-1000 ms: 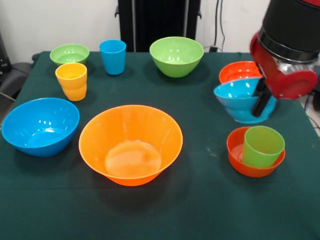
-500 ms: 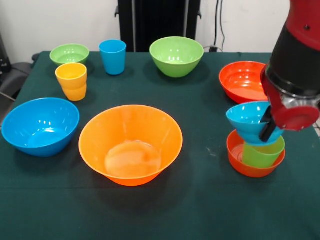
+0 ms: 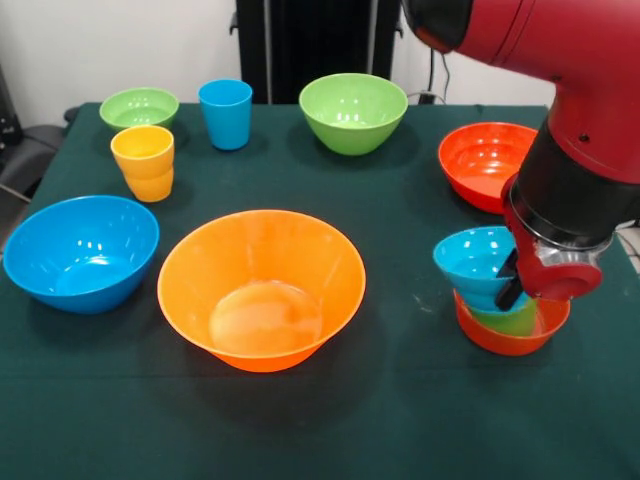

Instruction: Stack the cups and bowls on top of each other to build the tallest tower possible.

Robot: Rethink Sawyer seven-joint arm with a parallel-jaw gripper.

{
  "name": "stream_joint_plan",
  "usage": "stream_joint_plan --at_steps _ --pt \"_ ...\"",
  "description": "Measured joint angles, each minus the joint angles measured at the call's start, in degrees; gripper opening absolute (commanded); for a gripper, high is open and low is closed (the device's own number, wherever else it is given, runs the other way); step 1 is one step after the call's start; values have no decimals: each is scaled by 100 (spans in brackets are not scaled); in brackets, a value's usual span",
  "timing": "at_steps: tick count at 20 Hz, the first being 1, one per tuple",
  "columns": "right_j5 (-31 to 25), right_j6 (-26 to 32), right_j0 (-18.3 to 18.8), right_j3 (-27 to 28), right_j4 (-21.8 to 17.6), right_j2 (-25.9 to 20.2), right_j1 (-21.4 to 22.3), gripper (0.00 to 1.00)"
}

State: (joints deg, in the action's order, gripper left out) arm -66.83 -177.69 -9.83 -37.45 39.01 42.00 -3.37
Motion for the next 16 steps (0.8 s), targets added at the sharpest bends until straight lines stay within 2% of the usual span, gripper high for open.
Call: stream_joint_plan --at_steps 16 --pt "-45 0 6 345 373 23 -79 0"
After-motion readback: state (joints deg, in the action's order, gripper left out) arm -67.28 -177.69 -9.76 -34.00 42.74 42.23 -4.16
